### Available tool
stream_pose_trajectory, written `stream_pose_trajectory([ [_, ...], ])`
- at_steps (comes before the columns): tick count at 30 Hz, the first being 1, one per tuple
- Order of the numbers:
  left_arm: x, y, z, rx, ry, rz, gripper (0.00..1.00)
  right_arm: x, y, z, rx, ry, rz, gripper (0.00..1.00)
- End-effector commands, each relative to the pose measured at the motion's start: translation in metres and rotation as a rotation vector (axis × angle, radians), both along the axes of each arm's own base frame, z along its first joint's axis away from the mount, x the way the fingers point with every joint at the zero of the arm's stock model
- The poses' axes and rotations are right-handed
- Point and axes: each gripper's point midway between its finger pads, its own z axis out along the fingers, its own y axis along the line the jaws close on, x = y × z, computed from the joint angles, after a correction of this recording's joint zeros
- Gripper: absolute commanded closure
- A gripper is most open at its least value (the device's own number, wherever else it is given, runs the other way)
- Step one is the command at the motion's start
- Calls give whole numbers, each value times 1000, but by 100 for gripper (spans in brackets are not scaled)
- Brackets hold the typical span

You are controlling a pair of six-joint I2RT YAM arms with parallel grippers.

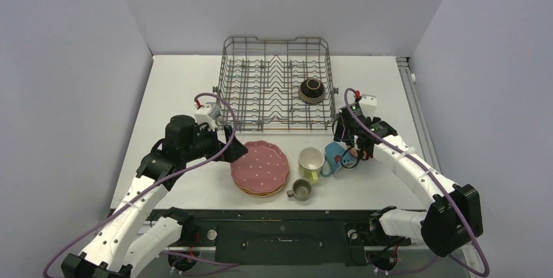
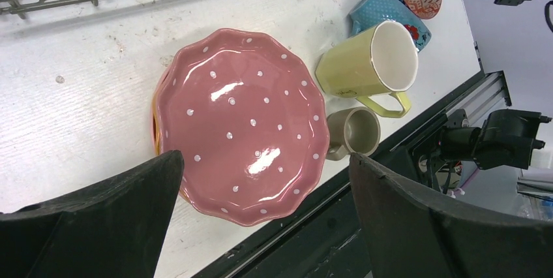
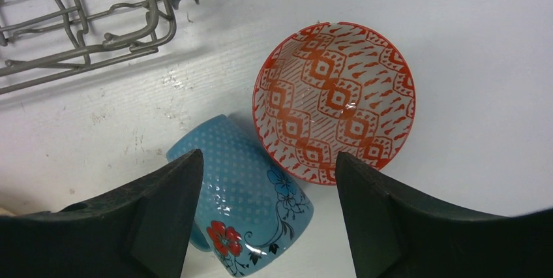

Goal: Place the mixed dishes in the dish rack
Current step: Pick up the bowl from the center of the board.

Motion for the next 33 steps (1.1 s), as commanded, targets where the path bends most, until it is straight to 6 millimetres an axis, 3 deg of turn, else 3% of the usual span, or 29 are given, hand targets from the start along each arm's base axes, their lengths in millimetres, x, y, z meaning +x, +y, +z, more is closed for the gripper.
stream_pose_trajectory([
  [1, 3, 4, 5, 1, -35, 15, 4, 19, 7, -9, 74, -33, -49, 32],
  [20, 5, 3, 4, 3, -32, 20, 4, 42, -9, -73, -35, 112, -106, 48],
  [28, 5, 4, 4, 6, -32, 21, 4, 40, -15, -78, -76, 136, -107, 61],
  [33, 5, 4, 3, 8, -31, 23, 4, 39, -17, -77, -82, 138, -109, 76],
])
